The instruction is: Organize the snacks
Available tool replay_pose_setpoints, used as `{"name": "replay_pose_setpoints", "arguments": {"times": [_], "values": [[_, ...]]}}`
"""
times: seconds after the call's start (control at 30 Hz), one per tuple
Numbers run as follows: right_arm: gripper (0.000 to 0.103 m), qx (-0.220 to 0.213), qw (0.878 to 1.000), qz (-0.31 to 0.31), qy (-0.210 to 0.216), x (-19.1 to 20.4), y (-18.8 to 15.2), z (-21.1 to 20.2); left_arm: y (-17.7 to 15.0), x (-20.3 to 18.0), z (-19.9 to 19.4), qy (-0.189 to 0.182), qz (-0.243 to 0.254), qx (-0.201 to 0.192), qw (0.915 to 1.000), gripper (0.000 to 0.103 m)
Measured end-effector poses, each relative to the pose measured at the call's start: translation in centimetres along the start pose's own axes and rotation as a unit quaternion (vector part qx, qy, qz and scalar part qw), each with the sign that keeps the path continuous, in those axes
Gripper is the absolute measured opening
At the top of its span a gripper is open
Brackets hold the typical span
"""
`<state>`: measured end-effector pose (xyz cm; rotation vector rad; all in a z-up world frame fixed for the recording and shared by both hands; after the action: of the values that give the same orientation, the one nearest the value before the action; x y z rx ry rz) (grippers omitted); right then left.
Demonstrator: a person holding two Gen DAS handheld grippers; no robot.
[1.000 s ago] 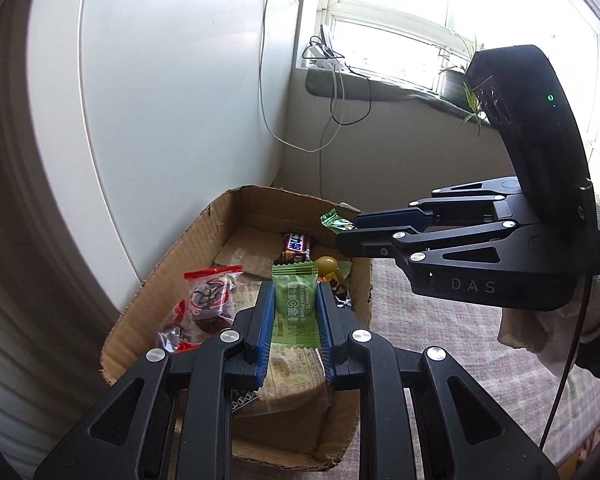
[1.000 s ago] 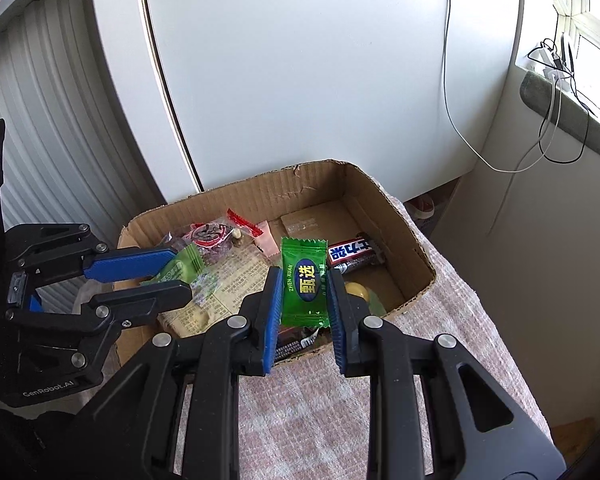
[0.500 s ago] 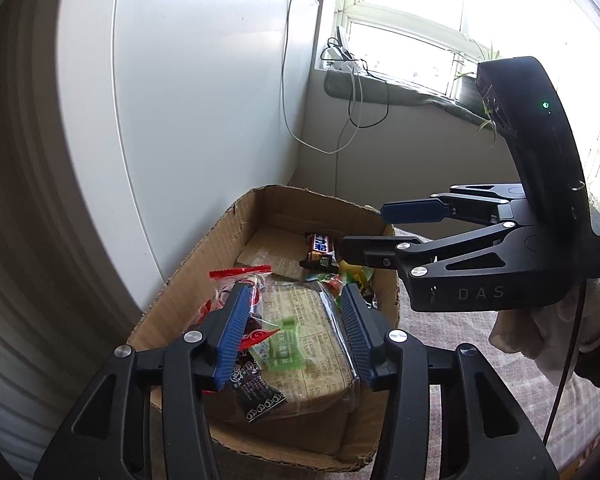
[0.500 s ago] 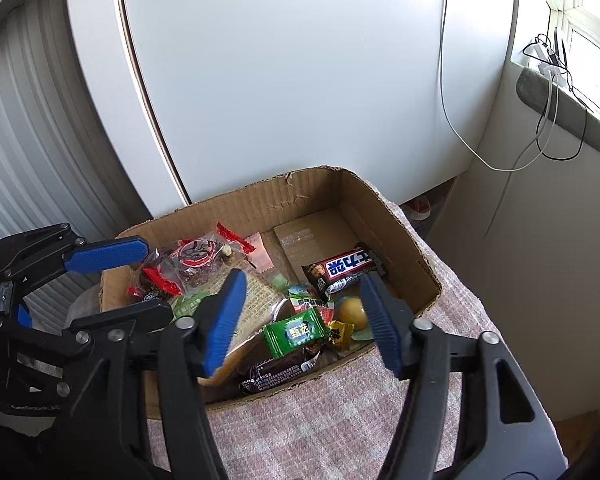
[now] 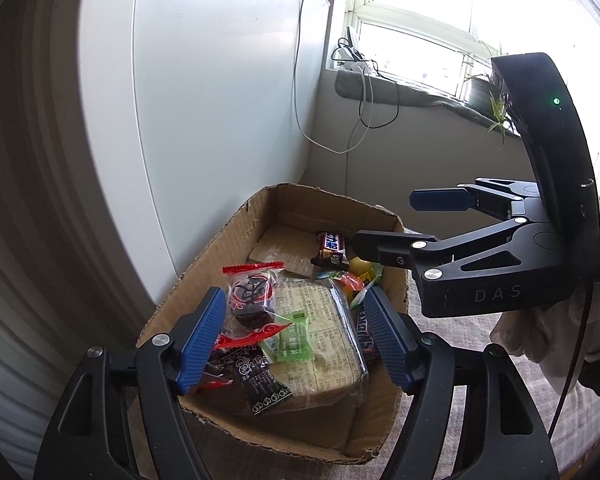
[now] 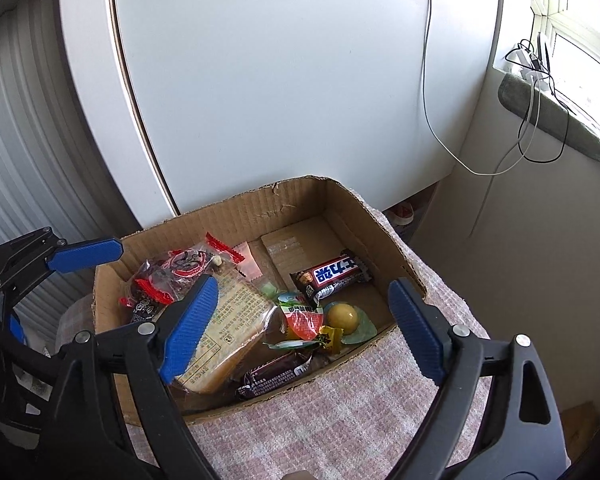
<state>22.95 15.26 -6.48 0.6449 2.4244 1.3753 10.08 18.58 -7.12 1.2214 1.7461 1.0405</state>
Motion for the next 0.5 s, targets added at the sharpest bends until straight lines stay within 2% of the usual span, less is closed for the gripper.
{"name": "replay_pose_setpoints", "arguments": {"times": [0.13,0.5], "values": [[0.089,-0.006,1.0,-0.001,-0.007,0.3,0.1,-0.8,0.0,0.1,-0.6,0.003,-0.002,-0.003,1.0,0.076],[0.09,-0.032,0.999,0.001,-0.02,1.8,0.3,-3.5,0.4,0.5,-2.8,0.012,-0.008,-0.021,0.9997,0.076]]}}
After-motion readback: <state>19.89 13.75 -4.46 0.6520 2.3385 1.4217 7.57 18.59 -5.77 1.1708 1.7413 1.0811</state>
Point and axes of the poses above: each gripper's, at about its wrist camera, not at the fingertips, and z roughly the way its jaws point, x to its left, y to its top, the point moved 5 cm from there along z, roughly the way its jaws point, and after that the axes turned 15 degrees about -x, right-handed, at the moved point
